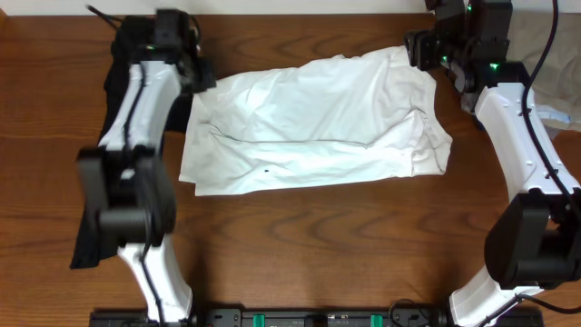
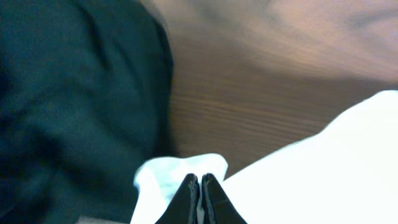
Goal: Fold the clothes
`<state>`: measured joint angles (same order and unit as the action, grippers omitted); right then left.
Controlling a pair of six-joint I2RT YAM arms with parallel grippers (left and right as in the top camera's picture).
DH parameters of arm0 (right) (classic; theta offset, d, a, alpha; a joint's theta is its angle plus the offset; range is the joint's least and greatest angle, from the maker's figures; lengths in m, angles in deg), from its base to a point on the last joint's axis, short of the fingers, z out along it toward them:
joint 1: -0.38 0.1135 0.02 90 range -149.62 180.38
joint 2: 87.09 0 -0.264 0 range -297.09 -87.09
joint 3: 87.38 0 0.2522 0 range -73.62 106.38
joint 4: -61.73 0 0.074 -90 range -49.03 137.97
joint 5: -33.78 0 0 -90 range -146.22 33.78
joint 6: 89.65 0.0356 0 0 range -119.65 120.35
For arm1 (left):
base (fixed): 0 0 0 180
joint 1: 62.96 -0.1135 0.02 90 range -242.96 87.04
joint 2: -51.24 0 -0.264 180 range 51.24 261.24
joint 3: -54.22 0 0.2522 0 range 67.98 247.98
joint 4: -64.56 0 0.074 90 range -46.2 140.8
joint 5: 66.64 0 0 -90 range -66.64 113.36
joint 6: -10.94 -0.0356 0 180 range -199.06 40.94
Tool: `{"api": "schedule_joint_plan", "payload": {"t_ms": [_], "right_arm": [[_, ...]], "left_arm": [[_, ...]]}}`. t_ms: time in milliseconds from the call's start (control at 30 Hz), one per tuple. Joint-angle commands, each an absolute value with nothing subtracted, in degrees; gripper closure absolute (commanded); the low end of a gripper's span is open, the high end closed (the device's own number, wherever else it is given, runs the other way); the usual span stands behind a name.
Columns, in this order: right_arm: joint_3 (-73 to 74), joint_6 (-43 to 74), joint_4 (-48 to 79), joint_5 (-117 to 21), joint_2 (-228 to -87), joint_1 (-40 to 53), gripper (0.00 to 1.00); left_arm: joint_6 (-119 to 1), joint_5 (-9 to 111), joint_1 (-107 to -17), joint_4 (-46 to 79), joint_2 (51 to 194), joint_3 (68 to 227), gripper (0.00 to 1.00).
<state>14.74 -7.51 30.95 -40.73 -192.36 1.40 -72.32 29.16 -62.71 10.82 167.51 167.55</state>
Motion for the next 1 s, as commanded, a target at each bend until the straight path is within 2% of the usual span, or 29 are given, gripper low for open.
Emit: {"api": "schedule_joint_plan", "payload": {"t_ms": [0,267,967], "right_arm": [[15.3,-5.4,32.5,-41.6,-195.5,1.9,0.37],[15.3,-0.9,37.9,-40.9,-204.6,2.0,0.37],[15.3,4.6,59.0,-40.0,-221.3,1.7,0.43]], "left_arm": [[-71.3,28.8,-62.2,6.2,158.1,168.8,0.94],[-71.3,28.9,-60.0,-1.1,153.5,168.7,0.94],[-71.3,28.7,-57.7,-1.7,154.1,166.5,0.94]]}}
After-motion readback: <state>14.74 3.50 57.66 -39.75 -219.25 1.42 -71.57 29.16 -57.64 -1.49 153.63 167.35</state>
